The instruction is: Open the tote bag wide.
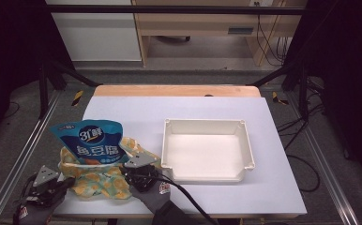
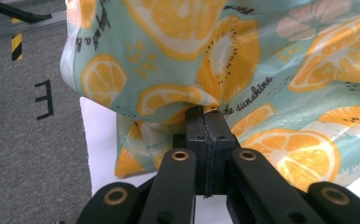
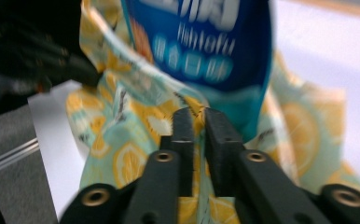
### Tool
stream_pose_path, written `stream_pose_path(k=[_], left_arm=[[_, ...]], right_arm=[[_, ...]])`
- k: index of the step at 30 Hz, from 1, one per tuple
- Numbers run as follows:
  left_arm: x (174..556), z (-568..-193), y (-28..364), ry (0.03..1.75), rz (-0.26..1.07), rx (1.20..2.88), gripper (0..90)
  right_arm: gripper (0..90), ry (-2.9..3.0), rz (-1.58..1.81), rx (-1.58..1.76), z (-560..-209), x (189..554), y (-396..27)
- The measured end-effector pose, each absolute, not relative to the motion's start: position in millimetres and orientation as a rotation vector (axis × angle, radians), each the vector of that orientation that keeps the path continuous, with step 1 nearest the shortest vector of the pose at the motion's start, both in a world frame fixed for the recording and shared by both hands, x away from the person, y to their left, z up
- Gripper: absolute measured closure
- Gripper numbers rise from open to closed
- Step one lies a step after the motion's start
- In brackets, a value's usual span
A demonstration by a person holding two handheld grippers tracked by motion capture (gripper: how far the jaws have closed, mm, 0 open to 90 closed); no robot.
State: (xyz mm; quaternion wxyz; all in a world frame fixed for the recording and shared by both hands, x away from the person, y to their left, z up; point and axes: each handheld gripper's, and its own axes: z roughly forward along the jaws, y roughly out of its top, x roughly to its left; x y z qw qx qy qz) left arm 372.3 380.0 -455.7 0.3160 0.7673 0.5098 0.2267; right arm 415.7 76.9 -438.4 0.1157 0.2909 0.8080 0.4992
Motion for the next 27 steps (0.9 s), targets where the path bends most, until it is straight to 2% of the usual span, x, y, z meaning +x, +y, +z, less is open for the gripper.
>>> stream_pose_path(k=[3,8,13,19,27], left_arm=[[373,-457,381,1.348,0.596,2.025,89.6],[372,-455,382,1.352,0.6,2.008,88.8],[366,-438,386,1.347,0.619,1.926,78.2],[356,-409,390,1.316,0.708,1.832,65.4],[356,-388,377,1.251,0.783,1.808,57.1]], right_arm=[[89.6,2.41,1.427,0.859,-452,413,79],[90.0,2.439,1.421,0.85,-460,409,80],[90.0,2.445,1.441,0.836,-460,406,81],[90.0,2.443,1.462,0.821,-457,404,81],[90.0,2.453,1.46,0.8,-456,401,82]])
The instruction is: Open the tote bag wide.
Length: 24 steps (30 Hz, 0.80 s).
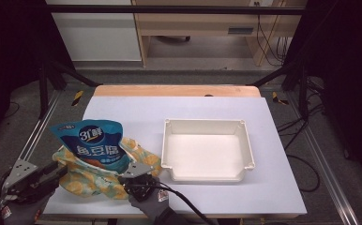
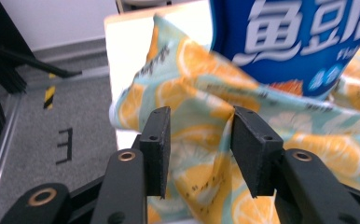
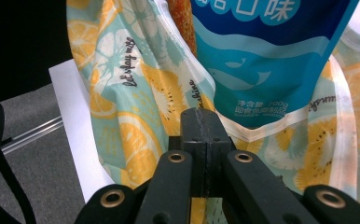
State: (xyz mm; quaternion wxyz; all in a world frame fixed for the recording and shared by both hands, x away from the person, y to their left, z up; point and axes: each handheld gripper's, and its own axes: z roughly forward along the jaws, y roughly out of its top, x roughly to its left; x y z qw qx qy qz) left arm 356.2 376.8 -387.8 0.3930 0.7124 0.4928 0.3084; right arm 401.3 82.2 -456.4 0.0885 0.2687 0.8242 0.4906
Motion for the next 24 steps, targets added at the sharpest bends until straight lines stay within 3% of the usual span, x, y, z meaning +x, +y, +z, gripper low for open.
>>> stream_pose_path(k=[9,14,16,22,24], left_arm=[[357,-376,379,1.221,0.81,1.769,52.3],[374,-381,366,1.224,0.796,1.832,53.4],[378,-388,362,1.238,0.766,1.87,59.0],[381,-401,363,1.29,0.742,1.926,87.6],[379,-402,364,1.292,0.739,1.925,89.5]], right_arm=[[90.0,2.453,1.459,0.791,-456,401,81],[90.0,2.456,1.462,0.79,-456,400,82],[90.0,2.454,1.464,0.788,-456,400,82],[90.0,2.448,1.487,0.772,-455,399,81],[90.0,2.446,1.49,0.77,-454,399,81]])
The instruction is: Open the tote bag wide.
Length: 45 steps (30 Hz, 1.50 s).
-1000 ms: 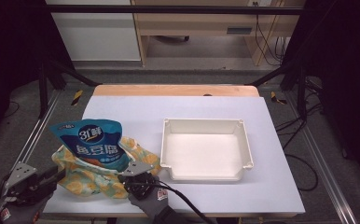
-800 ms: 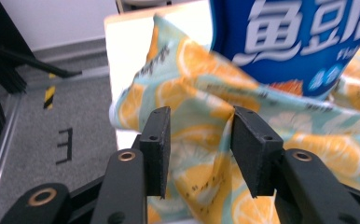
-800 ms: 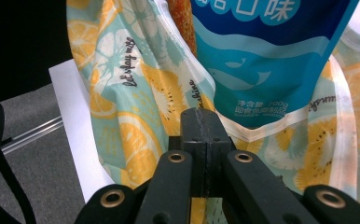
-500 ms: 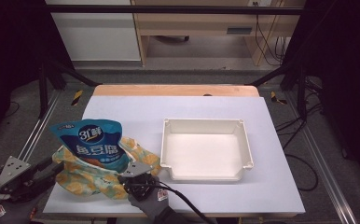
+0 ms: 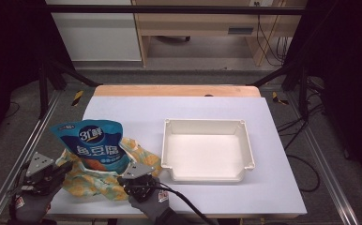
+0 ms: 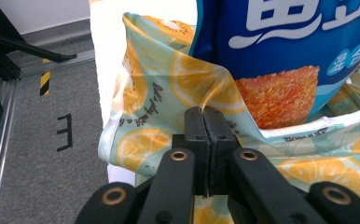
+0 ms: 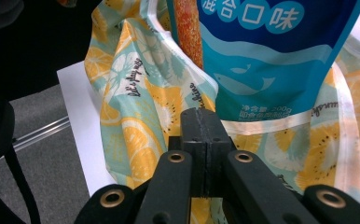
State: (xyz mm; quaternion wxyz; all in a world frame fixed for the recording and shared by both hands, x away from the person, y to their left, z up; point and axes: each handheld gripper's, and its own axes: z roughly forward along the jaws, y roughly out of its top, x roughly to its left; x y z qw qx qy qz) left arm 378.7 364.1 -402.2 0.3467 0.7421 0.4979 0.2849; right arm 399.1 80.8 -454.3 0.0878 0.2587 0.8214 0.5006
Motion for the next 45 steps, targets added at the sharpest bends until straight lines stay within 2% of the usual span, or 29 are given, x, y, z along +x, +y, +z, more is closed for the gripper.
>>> stream_pose_path(k=[10,17,23,32,40,43,45], left_arm=[[361,-422,375,1.326,0.698,1.939,89.9],[366,-443,369,1.372,0.638,2.064,89.9],[365,-454,369,1.394,0.614,2.095,89.9],[371,-465,373,1.402,0.6,2.096,89.8],[372,-466,373,1.403,0.594,2.097,89.8],[372,-466,373,1.403,0.594,2.097,89.8],[372,-466,373,1.402,0.595,2.097,89.8]], right_arm=[[89.1,2.475,1.475,0.809,-460,398,69],[88.7,2.528,1.416,0.855,-472,397,70],[87.1,2.548,1.39,0.886,-482,396,71],[76.7,2.552,1.36,0.913,-487,400,73],[68.7,2.491,1.497,0.882,-461,399,60],[68.7,2.447,1.548,0.863,-447,399,57],[71.7,2.415,1.567,0.863,-439,402,58]])
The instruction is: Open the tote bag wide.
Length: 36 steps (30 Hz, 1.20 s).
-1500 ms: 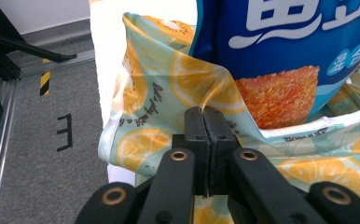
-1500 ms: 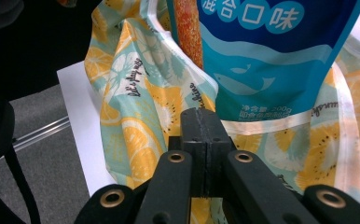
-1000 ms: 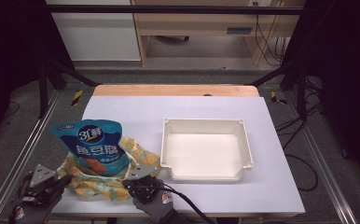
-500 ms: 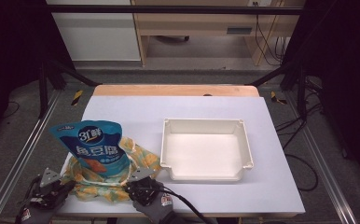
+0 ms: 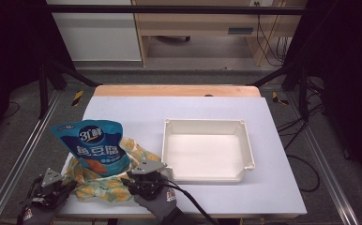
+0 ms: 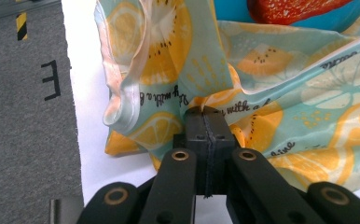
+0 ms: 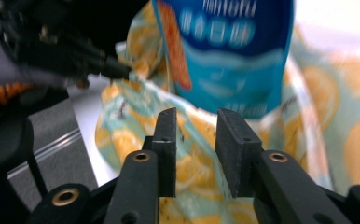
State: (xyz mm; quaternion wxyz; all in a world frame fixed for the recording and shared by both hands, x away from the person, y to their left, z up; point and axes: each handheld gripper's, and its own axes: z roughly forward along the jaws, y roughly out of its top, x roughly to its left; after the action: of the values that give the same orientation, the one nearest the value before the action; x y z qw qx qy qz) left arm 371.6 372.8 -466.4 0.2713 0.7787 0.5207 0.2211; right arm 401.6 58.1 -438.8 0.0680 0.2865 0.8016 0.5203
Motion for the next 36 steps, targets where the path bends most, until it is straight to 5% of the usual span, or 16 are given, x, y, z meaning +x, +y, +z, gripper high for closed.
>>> stream_pose_path(k=[9,17,28,36], left_arm=[[372,-467,376,1.398,0.585,2.075,89.6],[370,-462,387,1.379,0.589,1.972,81.2],[349,-405,380,1.223,0.745,1.786,78.8],[376,-424,336,1.17,0.679,2.002,89.5]], right_arm=[[89.1,2.422,1.389,0.968,-470,413,75],[90.0,2.472,1.314,1.0,-489,413,76],[90.0,2.481,1.299,0.993,-490,413,77],[90.0,2.48,1.298,0.995,-490,414,77]])
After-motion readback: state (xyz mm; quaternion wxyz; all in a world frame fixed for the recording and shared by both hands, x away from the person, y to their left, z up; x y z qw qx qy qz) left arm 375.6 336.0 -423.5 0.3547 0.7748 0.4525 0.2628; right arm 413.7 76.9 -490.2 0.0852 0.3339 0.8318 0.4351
